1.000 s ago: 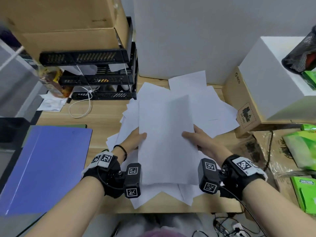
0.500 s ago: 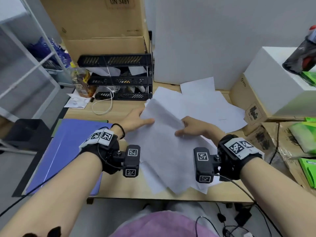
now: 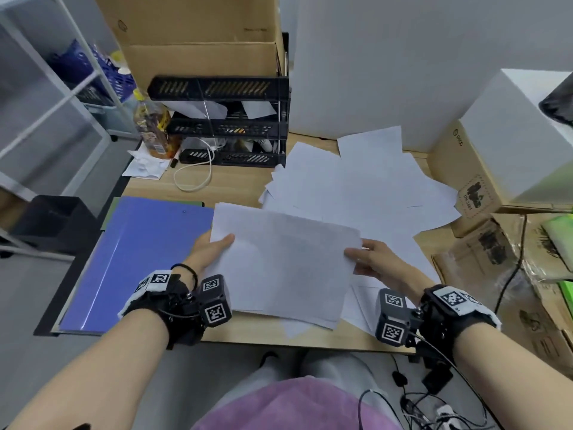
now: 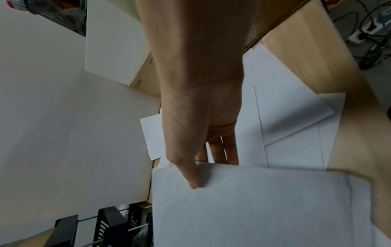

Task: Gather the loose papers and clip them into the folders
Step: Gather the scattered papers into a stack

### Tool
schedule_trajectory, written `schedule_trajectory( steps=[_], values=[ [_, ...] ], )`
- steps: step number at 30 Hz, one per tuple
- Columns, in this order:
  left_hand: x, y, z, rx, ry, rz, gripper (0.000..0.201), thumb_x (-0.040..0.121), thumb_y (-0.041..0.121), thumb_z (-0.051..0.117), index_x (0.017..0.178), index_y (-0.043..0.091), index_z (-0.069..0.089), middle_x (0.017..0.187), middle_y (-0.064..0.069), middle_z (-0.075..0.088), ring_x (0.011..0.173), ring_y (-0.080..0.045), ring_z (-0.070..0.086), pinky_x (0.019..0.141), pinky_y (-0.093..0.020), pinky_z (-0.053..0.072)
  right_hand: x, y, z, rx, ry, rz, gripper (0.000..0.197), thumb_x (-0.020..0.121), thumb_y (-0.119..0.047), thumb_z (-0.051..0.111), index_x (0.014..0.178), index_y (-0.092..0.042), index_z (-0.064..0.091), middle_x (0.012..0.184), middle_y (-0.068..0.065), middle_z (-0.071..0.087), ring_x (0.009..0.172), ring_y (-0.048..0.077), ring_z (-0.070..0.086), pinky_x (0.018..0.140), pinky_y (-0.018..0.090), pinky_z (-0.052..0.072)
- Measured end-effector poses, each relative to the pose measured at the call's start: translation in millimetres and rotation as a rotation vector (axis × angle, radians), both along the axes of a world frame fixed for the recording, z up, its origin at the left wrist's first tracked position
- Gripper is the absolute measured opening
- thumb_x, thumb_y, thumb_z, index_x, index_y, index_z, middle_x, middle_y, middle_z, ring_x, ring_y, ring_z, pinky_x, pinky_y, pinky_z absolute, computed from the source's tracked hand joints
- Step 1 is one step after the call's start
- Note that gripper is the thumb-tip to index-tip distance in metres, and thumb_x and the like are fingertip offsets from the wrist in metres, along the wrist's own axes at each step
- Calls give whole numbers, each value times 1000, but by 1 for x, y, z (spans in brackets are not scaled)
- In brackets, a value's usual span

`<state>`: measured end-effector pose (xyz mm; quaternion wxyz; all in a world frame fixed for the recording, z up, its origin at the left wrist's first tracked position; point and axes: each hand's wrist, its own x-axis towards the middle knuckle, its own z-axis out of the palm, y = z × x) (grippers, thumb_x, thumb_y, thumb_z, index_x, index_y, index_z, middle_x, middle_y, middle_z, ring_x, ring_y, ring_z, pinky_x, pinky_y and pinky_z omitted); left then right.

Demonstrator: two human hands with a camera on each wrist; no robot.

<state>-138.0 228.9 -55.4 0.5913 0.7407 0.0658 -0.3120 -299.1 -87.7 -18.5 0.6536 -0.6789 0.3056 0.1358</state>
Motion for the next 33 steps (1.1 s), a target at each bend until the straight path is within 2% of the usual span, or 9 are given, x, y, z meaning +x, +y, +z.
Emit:
schedule_trajectory(
  steps=[6, 10, 12, 16, 19, 23, 28, 31, 33],
  values=[
    [4, -52, 42, -212, -67, 72, 28, 90, 18, 63, 118, 16, 56, 105, -2, 67, 88, -18, 67, 69, -32, 54, 35, 5, 24, -92, -166, -177, 26, 89, 0, 52, 99, -21, 64, 98, -1, 71, 84, 15, 67, 65, 24, 52],
    [15, -67, 72, -298, -169, -10, 37, 84, 18, 71, 118, 12, 58, 111, -2, 69, 93, -16, 69, 75, -29, 56, 48, -6, 50, -102, -322, -322, 32, 85, 1, 47, 96, -23, 66, 98, -4, 69, 87, 14, 63, 74, 27, 49],
    [15, -63, 69, -275, -182, -88, 48, 79, 18, 74, 123, 11, 57, 116, -2, 69, 100, -16, 68, 79, -28, 56, 44, -13, 42, -121, -325, -345, 34, 83, 1, 45, 99, -21, 66, 103, -1, 69, 95, 19, 62, 82, 31, 48],
    [-9, -49, 37, -158, -69, -146, 36, 81, 10, 73, 112, 22, 60, 108, 3, 68, 96, -15, 66, 66, -18, 52, 16, -16, 3, -144, -168, -303, 41, 82, 4, 44, 112, -15, 64, 113, 2, 68, 112, 23, 59, 87, 33, 48],
    [-19, -41, 17, -86, -60, -126, 34, 80, 11, 74, 105, 27, 59, 106, 4, 67, 97, -13, 63, 71, -24, 49, 4, -10, -10, -114, -121, -308, 38, 84, 7, 42, 99, -19, 65, 102, -5, 67, 103, 17, 56, 79, 26, 42],
    [-14, -46, 26, -110, -83, -122, 38, 69, 13, 75, 104, 24, 64, 107, 0, 69, 100, -17, 64, 81, -31, 50, 17, -11, -9, -125, -170, -341, 40, 81, 10, 39, 98, -17, 64, 103, 4, 68, 104, 25, 60, 92, 38, 47],
    [-10, -49, 38, -202, -76, -121, 35, 75, 10, 76, 105, 27, 65, 102, 8, 72, 93, -6, 67, 71, -15, 51, 27, -16, 14, -153, -298, -444, 28, 82, 6, 40, 89, -14, 59, 89, 3, 59, 78, 14, 51, 70, 27, 39],
    [-19, -42, 29, -151, -62, -188, 46, 73, 13, 79, 115, 27, 63, 110, 6, 71, 102, -8, 65, 80, -20, 50, 18, -21, 2, -178, -247, -384, 27, 80, 6, 42, 90, -13, 60, 88, 1, 60, 81, 14, 53, 70, 26, 41],
    [-28, -41, 22, -94, -53, -211, 41, 78, 5, 74, 109, 28, 62, 109, 4, 69, 104, -12, 62, 80, -21, 47, 9, -22, -9, -174, -162, -314, 29, 78, 4, 44, 97, -10, 61, 92, 1, 62, 86, 16, 53, 74, 27, 42]
  ],
)
